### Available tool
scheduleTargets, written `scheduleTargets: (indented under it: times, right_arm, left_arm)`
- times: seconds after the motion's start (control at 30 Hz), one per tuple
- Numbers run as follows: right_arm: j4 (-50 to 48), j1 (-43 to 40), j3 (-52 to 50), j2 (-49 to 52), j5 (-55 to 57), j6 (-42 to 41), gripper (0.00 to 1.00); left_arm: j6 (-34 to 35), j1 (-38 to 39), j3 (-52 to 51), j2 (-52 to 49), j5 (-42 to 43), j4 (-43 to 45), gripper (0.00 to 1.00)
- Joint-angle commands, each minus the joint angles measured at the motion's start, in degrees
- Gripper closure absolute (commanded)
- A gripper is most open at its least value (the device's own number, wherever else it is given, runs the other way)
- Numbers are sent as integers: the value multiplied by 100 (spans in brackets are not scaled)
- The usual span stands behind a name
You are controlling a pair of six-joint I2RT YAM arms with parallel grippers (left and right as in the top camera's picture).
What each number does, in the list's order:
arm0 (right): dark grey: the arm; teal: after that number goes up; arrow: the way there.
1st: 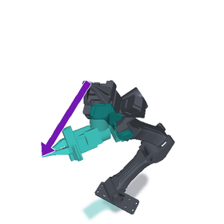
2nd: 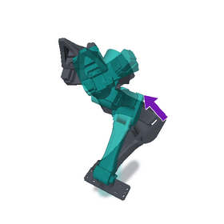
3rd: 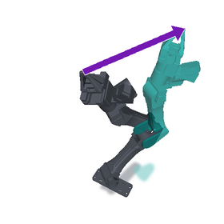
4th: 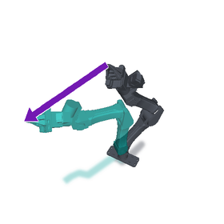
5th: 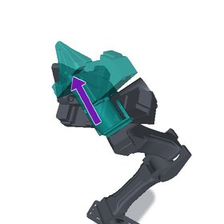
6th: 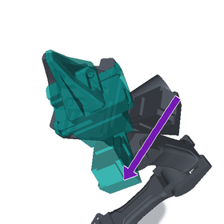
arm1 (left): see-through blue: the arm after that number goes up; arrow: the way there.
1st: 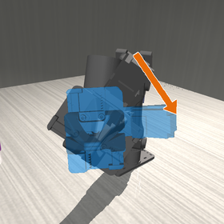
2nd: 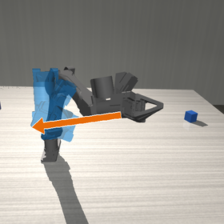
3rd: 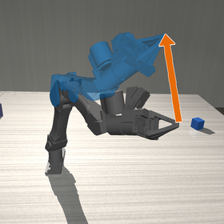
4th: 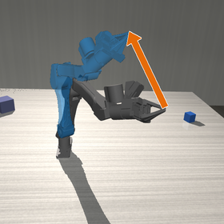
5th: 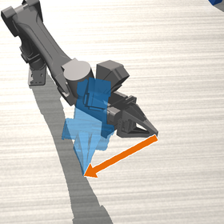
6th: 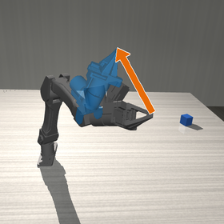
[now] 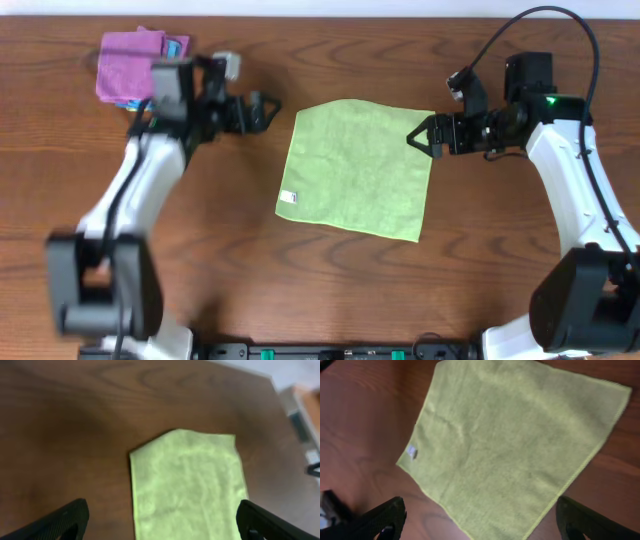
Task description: Fold the cloth
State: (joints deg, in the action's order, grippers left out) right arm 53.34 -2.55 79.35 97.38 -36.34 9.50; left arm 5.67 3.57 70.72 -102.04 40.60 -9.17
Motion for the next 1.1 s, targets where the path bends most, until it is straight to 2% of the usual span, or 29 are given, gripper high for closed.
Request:
scheduleTargets:
  times: [0.0,0.13,0.47,0.6,0.67,0.7,0.73,0.77,0.8,0.93,1.07]
  right_arm:
    - [20,-15,20,11,-317,111,2]
    - [0,2,20,11,-315,199,1]
    - [-310,26,20,11,-315,262,2]
    - [-278,219,9,11,-304,422,15]
    - [-302,420,-13,13,-136,448,32]
    - [-323,505,-24,13,-13,446,46]
    - [-350,605,-37,13,142,444,71]
    - [-378,704,-44,15,289,444,91]
    - [-407,791,-48,31,420,431,98]
    - [-595,1220,-103,225,1134,243,99]
    - [-1143,1480,-219,627,1235,-157,99]
  left_arm:
    - [-442,157,691,-837,420,-157,5]
    - [-420,280,929,-1469,866,-153,5]
    - [-420,699,933,-2085,708,31,5]
    - [-326,706,933,-2288,699,223,5]
    - [-197,695,933,-2350,699,435,5]
    - [-160,691,933,-2352,697,514,5]
    - [-122,688,933,-2352,686,605,5]
    - [-85,682,940,-2352,682,678,5]
    - [-63,671,955,-2352,684,710,5]
    - [111,597,1023,-2352,699,800,5]
    - [122,481,1084,-2352,704,815,5]
